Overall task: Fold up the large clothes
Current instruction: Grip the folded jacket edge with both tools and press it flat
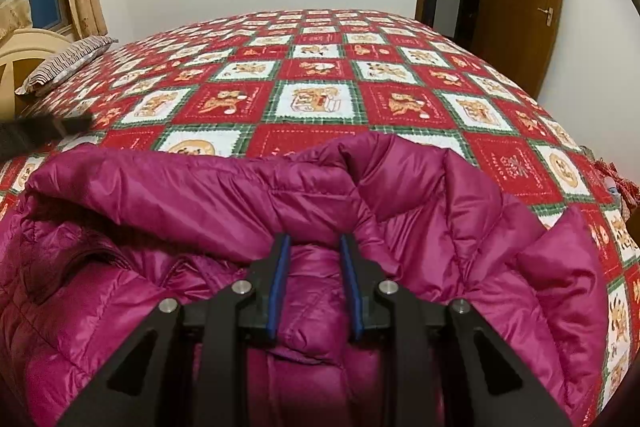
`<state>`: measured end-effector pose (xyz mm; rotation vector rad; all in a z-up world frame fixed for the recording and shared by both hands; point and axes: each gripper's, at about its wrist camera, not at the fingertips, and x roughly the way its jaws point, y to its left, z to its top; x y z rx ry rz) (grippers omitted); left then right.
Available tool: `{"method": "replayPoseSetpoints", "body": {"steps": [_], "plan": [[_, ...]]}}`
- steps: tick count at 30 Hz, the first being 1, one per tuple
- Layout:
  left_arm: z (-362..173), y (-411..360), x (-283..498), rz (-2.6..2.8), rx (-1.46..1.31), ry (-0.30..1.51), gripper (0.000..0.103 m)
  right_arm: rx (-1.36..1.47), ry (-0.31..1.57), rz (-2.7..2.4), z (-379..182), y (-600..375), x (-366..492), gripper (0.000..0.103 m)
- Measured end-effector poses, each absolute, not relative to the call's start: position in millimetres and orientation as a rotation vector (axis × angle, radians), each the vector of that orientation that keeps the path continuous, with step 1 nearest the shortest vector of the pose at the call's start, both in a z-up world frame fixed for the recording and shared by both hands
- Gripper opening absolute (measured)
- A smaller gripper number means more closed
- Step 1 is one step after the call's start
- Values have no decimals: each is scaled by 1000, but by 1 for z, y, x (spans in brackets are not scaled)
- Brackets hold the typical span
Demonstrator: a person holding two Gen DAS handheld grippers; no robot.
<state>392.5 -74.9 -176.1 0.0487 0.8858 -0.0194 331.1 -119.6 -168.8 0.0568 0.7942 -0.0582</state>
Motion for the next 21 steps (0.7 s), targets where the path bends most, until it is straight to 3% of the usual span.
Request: {"method": "replayPoseSetpoints", "body": {"steps": [10,17,21], "plan": [[-185,-67,389,-26,3,854,76,61,819,-63,-164,-120,333,28],[-186,-70,388,-17,15,848,77,26,774,-10,-119,-94,337,32],[-186,-70,388,-18,12,848,77,-9,886,49,-145,-74,363,32]]}}
